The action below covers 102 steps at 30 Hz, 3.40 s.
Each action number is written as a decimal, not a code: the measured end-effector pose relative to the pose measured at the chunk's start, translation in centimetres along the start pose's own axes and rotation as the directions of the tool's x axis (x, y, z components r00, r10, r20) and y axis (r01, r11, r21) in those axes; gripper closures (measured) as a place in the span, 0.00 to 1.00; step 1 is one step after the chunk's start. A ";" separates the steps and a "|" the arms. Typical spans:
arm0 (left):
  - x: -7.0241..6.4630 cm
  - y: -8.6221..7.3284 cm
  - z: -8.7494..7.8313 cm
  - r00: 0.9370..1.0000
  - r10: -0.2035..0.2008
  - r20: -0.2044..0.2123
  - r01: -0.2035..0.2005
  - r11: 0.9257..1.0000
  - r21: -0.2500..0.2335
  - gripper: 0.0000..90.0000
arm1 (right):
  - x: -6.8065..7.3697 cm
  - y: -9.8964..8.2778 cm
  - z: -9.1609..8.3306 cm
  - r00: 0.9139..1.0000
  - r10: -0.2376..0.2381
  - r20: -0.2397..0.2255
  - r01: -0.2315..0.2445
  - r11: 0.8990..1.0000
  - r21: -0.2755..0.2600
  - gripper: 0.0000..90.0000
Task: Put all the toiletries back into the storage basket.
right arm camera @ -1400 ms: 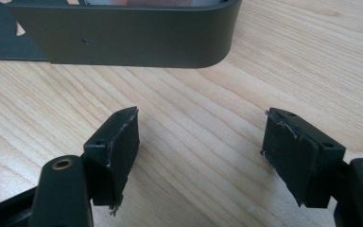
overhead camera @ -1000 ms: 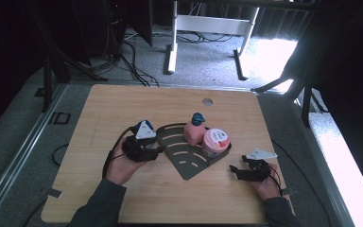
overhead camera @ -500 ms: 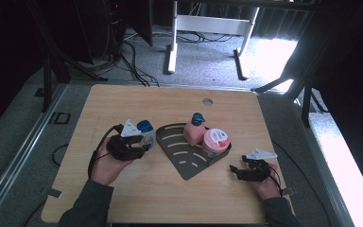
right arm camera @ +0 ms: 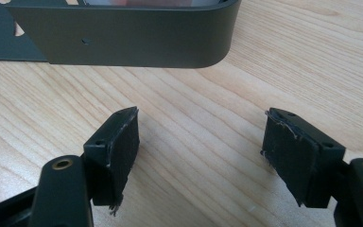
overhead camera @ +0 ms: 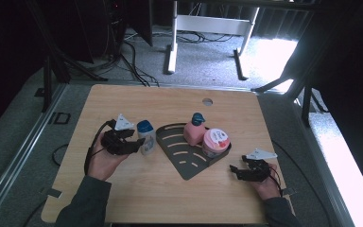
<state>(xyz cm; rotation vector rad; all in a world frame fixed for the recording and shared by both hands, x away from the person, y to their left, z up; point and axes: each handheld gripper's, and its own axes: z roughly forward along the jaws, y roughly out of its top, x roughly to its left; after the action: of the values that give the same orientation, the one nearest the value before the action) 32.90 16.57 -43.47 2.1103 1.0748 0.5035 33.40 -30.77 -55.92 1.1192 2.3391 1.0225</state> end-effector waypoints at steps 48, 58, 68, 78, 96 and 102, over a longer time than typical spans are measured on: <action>0.9 4.8 5.2 0.995 0.087 0.046 -0.094 0.978 0.184 0.43 | 0.0 0.0 0.0 1.000 0.000 0.000 0.000 1.000 0.000 0.30; 0.8 4.6 6.2 0.994 0.095 0.052 -0.104 0.968 0.227 0.45 | 0.0 0.0 0.0 1.000 0.000 0.000 0.000 1.000 0.000 0.30; 0.9 4.4 6.6 0.992 0.107 0.072 -0.122 0.959 0.254 0.50 | 0.0 0.0 0.0 1.000 0.000 0.000 0.000 1.000 0.000 0.30; 0.7 4.3 6.7 0.991 0.101 0.089 -0.123 0.949 0.289 0.58 | 0.0 0.0 0.0 1.000 0.000 -0.001 0.000 1.000 0.000 0.30; 0.5 4.1 7.4 0.990 0.107 0.088 -0.131 0.929 0.345 0.58 | 0.0 0.0 0.0 1.000 -0.001 -0.001 0.001 1.000 -0.001 0.30; 0.6 4.0 7.4 0.991 0.101 0.093 -0.127 0.929 0.347 0.58 | 0.0 0.0 0.0 1.000 0.000 0.000 0.000 1.000 0.000 0.30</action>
<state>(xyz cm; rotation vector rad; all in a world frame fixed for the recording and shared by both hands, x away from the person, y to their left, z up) 39.94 12.36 -45.48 2.4967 1.0667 0.2990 33.41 -30.78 -55.92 1.1187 2.3393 1.0229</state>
